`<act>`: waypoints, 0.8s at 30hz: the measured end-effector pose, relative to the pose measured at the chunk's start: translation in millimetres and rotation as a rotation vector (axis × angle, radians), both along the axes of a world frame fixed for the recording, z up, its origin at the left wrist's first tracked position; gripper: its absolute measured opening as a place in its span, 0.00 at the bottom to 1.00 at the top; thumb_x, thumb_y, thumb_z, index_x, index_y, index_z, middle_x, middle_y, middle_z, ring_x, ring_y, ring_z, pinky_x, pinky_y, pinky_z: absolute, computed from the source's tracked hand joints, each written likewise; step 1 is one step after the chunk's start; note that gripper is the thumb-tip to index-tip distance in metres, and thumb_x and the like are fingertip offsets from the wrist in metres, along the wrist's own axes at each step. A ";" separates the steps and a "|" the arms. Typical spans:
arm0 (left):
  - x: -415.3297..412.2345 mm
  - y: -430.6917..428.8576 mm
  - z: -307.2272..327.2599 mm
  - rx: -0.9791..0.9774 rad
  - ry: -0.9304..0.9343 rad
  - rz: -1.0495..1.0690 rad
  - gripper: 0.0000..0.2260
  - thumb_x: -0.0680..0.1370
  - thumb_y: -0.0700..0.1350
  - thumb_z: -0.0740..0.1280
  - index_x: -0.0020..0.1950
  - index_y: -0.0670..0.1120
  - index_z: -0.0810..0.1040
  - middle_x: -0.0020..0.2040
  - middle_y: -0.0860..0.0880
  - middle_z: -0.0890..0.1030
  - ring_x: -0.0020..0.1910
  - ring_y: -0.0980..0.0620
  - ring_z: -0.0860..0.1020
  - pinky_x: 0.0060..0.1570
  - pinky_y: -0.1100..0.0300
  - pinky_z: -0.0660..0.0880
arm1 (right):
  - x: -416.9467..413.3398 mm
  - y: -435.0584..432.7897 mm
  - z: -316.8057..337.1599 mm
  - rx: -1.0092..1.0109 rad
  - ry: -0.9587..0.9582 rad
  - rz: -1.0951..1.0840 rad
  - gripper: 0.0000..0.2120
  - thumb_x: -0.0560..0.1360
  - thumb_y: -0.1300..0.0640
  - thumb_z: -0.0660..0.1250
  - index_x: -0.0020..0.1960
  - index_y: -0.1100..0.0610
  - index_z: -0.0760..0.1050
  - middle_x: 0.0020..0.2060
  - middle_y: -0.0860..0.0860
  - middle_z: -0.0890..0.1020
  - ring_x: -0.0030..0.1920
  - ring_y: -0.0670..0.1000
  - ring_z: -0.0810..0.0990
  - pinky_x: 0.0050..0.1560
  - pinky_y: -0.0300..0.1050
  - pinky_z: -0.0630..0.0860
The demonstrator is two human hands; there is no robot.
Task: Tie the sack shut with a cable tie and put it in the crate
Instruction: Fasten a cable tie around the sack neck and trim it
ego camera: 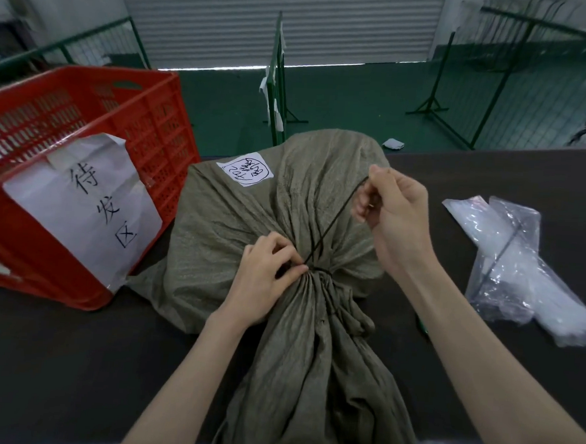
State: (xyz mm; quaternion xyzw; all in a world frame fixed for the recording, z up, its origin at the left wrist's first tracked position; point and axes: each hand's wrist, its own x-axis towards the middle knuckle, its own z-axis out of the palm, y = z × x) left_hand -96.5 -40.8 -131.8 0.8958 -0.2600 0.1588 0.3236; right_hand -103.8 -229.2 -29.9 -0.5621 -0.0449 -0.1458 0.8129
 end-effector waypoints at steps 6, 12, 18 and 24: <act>-4.2 0.7 -13.3 0.011 0.052 0.031 0.12 0.74 0.56 0.63 0.44 0.49 0.77 0.46 0.51 0.75 0.48 0.51 0.73 0.47 0.50 0.69 | -3.0 6.9 10.8 -0.008 -0.036 0.049 0.18 0.80 0.62 0.59 0.31 0.57 0.70 0.23 0.50 0.72 0.26 0.49 0.68 0.28 0.41 0.67; -6.3 -1.6 -20.7 0.024 0.050 0.054 0.12 0.75 0.56 0.62 0.45 0.48 0.77 0.46 0.51 0.75 0.47 0.52 0.73 0.45 0.53 0.68 | -7.1 10.4 13.6 -0.008 -0.066 0.065 0.20 0.80 0.62 0.59 0.29 0.56 0.71 0.23 0.49 0.72 0.25 0.49 0.68 0.28 0.42 0.66; -7.9 -3.6 -26.1 0.065 0.047 0.090 0.14 0.76 0.56 0.60 0.46 0.47 0.77 0.46 0.50 0.75 0.47 0.52 0.72 0.45 0.54 0.67 | -9.4 10.2 10.8 -0.084 -0.078 0.049 0.19 0.80 0.63 0.59 0.30 0.56 0.70 0.23 0.49 0.72 0.25 0.49 0.68 0.29 0.43 0.66; -11.1 -1.2 -38.2 0.199 0.005 0.114 0.10 0.76 0.53 0.62 0.45 0.47 0.76 0.46 0.49 0.75 0.48 0.48 0.72 0.45 0.52 0.70 | -10.1 -34.3 102.3 0.037 -0.456 -0.123 0.17 0.77 0.64 0.57 0.31 0.55 0.71 0.24 0.47 0.72 0.26 0.49 0.69 0.29 0.43 0.64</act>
